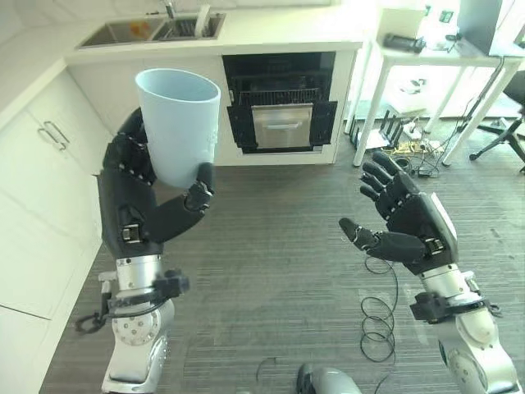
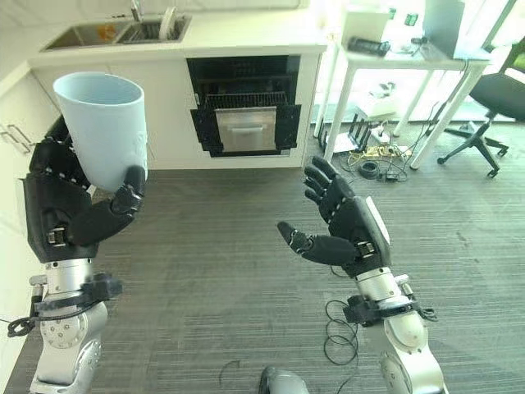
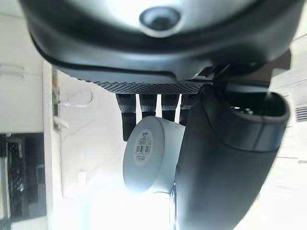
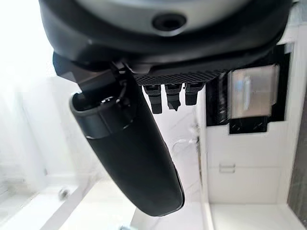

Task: Place the dishes in the dishwasher.

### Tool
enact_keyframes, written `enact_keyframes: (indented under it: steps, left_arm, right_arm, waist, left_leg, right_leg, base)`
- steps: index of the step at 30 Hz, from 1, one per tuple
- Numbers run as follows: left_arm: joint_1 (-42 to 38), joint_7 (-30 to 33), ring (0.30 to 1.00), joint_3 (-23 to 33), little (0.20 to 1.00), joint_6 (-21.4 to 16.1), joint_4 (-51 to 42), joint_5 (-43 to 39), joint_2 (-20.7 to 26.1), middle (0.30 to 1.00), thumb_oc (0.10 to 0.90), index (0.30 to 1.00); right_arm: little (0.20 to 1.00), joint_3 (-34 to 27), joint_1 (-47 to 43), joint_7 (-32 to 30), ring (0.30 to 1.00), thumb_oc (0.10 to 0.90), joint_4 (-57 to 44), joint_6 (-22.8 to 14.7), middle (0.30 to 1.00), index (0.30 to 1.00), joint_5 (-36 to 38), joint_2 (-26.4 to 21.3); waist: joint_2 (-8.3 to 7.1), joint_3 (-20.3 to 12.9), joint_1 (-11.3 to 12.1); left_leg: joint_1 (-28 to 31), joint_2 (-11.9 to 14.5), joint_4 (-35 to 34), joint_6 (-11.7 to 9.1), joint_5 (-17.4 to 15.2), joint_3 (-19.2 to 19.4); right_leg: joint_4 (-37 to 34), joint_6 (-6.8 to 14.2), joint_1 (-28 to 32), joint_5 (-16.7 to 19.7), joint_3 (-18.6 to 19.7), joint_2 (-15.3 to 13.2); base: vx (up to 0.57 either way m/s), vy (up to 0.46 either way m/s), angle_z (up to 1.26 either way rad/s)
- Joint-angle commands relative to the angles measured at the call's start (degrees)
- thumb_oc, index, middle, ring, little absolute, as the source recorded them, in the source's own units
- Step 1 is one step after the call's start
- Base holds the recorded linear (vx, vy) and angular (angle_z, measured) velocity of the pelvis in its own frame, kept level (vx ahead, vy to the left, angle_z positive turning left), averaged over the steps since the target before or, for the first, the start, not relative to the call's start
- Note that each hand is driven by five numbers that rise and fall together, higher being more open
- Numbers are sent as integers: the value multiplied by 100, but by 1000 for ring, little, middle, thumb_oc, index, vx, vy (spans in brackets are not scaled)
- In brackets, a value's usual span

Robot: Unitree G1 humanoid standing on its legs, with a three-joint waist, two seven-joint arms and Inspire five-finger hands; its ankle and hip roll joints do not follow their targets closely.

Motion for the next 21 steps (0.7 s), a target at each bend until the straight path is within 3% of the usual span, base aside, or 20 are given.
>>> enact_keyframes:
  steps: [1,2,3,4,6,9,14,18,19,20,21]
  left_arm:
    - [-138,-68,300,234,300,-762,-559,-80,246,300,400,300]
    - [27,-83,300,305,300,-860,-559,-123,263,300,400,300]
    - [125,-88,300,334,300,-908,-570,-169,261,300,400,300]
    - [204,-102,300,363,300,-946,-590,-197,248,300,400,300]
    - [253,-131,300,365,300,-1028,-589,-189,217,300,400,300]
    - [30,30,300,345,300,-985,-485,-64,274,300,400,300]
    - [-407,-115,300,263,300,-702,-509,58,452,300,400,300]
    - [-659,-186,300,245,300,-557,-489,47,548,300,400,300]
    - [-695,-212,300,242,300,-511,-499,47,547,300,400,300]
    - [-724,-281,300,235,300,-453,-507,28,532,300,400,300]
    - [-736,-304,300,226,300,-416,-508,13,527,300,400,300]
  right_arm:
    - [900,-146,-529,76,900,800,-428,-446,900,900,243,1]
    - [900,-129,-506,149,900,800,-440,-432,900,900,204,36]
    - [900,-116,-455,191,900,800,-468,-430,900,900,163,46]
    - [900,-102,-419,202,900,800,-502,-434,900,900,143,46]
    - [900,-82,-401,169,900,800,-554,-473,900,900,165,-18]
    - [900,-99,-376,224,900,800,-571,-517,900,900,308,-102]
    - [900,-83,-284,56,900,800,-740,-569,900,900,323,-3]
    - [900,28,-472,-125,900,800,-644,-622,900,900,266,164]
    - [900,77,-509,-151,900,800,-638,-622,900,900,200,231]
    - [900,138,-553,-224,900,800,-631,-613,900,900,113,330]
    - [900,170,-570,-261,900,800,-617,-618,900,900,86,372]
  waist:
    - [96,-57,-21]
    - [261,-20,14]
    - [318,-65,62]
    - [344,-66,126]
    - [368,-31,194]
    - [335,-54,214]
    - [125,-204,377]
    - [14,-259,510]
    - [16,-288,527]
    - [54,-317,514]
    - [94,-308,505]
  left_leg:
    - [556,165,-2161,271,489,165]
    - [-23,407,-2161,157,339,-95]
    - [-358,476,-2161,54,473,-401]
    - [-607,506,-2161,-50,695,-714]
    - [-1062,657,-2161,-177,941,-899]
    - [-919,609,-2161,-51,783,-938]
    - [-686,292,-2161,222,520,-1063]
    - [-603,-59,-2161,489,403,-1231]
    - [-573,-140,-2161,558,359,-1269]
    - [-483,-232,-2161,666,288,-1305]
    - [-417,-274,-2161,719,249,-1318]
  right_leg:
    - [-252,953,188,-32,50,-88]
    - [-252,990,266,-115,166,134]
    - [-252,982,278,-173,256,243]
    - [-252,954,341,-237,340,324]
    - [-252,877,538,-419,404,425]
    - [-252,1024,918,-601,434,192]
    - [-252,1345,1234,-514,179,-231]
    - [-252,1495,1403,113,-54,-435]
    - [-252,1510,1457,348,-80,-439]
    - [-230,1546,1568,888,-140,-406]
    - [138,1560,1527,1111,-191,-415]
  base:
    - [266,232,-7]
    - [266,245,-14]
    - [326,236,2]
    - [307,173,-2]
    - [289,183,-46]
    - [456,363,-49]
    - [329,205,-32]
    - [266,155,13]
    - [339,210,15]
    - [325,216,23]
    - [381,310,33]
